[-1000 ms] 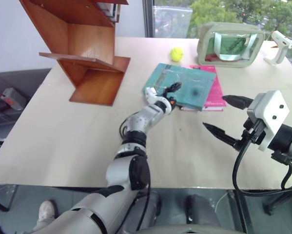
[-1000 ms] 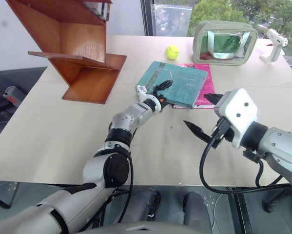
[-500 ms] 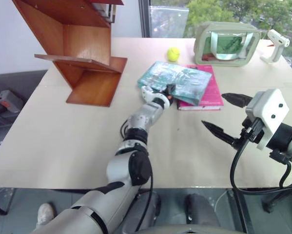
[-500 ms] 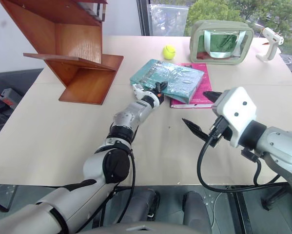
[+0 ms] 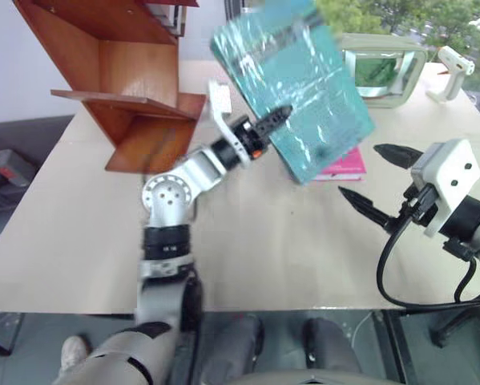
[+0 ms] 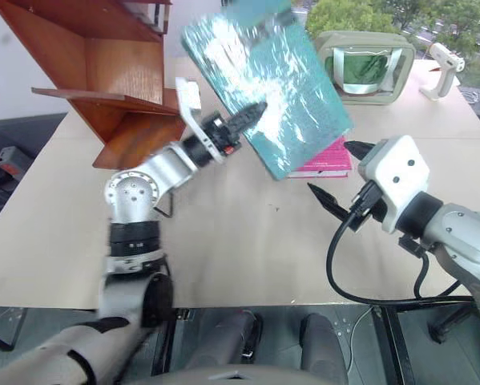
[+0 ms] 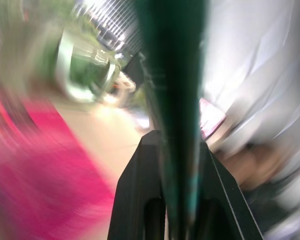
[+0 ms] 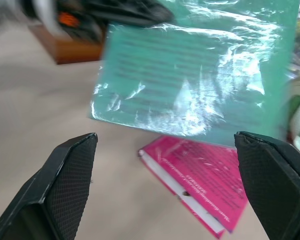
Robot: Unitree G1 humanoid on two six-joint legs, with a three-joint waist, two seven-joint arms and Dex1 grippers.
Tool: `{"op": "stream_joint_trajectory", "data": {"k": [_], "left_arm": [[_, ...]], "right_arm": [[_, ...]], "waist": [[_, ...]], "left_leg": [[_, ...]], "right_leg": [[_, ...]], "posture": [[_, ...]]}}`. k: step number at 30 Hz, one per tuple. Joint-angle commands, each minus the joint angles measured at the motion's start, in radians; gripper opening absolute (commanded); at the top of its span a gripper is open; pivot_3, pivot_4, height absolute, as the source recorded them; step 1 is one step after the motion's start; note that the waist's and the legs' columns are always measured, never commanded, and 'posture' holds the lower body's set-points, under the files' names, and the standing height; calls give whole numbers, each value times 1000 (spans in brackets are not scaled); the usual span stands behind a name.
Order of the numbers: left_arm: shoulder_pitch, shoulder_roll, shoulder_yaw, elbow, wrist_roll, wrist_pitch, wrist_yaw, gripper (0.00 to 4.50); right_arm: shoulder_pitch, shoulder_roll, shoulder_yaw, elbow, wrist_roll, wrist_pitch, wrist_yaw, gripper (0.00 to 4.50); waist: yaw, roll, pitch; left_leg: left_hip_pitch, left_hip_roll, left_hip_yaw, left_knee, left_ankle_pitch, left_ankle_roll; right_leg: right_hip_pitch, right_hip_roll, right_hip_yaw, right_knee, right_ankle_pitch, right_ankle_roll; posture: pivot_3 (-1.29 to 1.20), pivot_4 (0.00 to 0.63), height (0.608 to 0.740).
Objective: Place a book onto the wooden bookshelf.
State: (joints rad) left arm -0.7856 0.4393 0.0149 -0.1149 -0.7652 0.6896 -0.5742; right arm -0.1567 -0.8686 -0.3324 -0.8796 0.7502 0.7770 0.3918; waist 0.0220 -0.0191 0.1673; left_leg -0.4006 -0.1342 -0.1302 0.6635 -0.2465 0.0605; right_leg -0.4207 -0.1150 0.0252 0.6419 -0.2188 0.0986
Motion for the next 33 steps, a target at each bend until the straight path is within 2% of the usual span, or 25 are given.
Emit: {"op": "stream_joint_trajectory", "data": {"k": [1, 4, 8, 12, 19, 22, 26, 29, 30, 33], "left_arm": [[-50, 160, -89, -48, 267, -334, -256, 402], [-132, 340, -52, 37, 414, -580, -413, 402], [-215, 600, -31, 201, 552, -785, -595, 402], [-344, 733, -73, 399, 695, -933, -664, 402], [-448, 794, -200, 695, 972, -1083, -692, 402], [-497, 804, -240, 792, 1076, -1096, -667, 402], [-583, 790, -296, 915, 1202, -1125, -624, 402], [-616, 772, -307, 971, 1226, -1131, -612, 402], [-622, 768, -307, 986, 1226, -1124, -615, 862], [-628, 761, -298, 1009, 1217, -1131, -609, 1665]], "right_arm": [[-5, 11, -119, 10, 51, -50, 41, 4500], [8, 10, -194, 37, 113, -53, 78, 4500], [60, -15, -245, 89, 110, -61, 143, 4500], [49, -33, -229, 138, 106, -84, 185, 4500], [-106, -36, -93, 190, 67, -128, 203, 4500], [-185, -23, -22, 191, 52, -140, 196, 4500], [-279, 8, 74, 173, 49, -138, 184, 4500], [-302, 24, 131, 159, 31, -134, 187, 4500], [-310, 31, 152, 158, 26, -136, 190, 4500], [-326, 44, 180, 164, 21, -143, 202, 4500]], "waist": [[-1, 1, 0], [-1, 1, 1], [-12, 1, 3], [-10, 2, 4], [-10, 2, 5], [-13, -2, 9], [-29, -4, 10], [-40, -3, 10], [-44, -3, 10], [-51, -3, 10]], "left_leg": [[1, 0, 1, -2, 0, 0], [1, 0, -1, -3, 0, 0], [1, 1, -1, -7, 0, 1], [1, 1, -1, -11, 0, 1], [1, 1, -2, -10, 0, 1], [0, 1, -2, -10, 0, 1], [-8, 1, -3, -6, 0, 1], [-17, 0, -4, 2, 0, 1], [-16, 0, -3, 3, 0, 2], [-15, 0, -3, 5, 0, 1]], "right_leg": [[1, 0, 1, -1, 0, 0], [1, -1, -1, -3, 0, 0], [-1, 0, -1, -4, 0, 0], [-1, 0, -1, -8, 0, 0], [1, 0, -4, -8, 0, 1], [0, 0, -4, -7, 0, 1], [-8, 1, -5, -6, 0, 1], [-14, 1, -8, 0, 0, 1], [-14, 0, -9, 0, 0, 1], [-14, 0, -8, 4, 0, 1]], "posture": [[0, 150, 736], [0, 150, 736], [0, 150, 736], [0, 150, 736], [0, 150, 736], [0, 150, 736], [0, 150, 736], [0, 150, 736], [0, 150, 736], [0, 150, 736]]}}
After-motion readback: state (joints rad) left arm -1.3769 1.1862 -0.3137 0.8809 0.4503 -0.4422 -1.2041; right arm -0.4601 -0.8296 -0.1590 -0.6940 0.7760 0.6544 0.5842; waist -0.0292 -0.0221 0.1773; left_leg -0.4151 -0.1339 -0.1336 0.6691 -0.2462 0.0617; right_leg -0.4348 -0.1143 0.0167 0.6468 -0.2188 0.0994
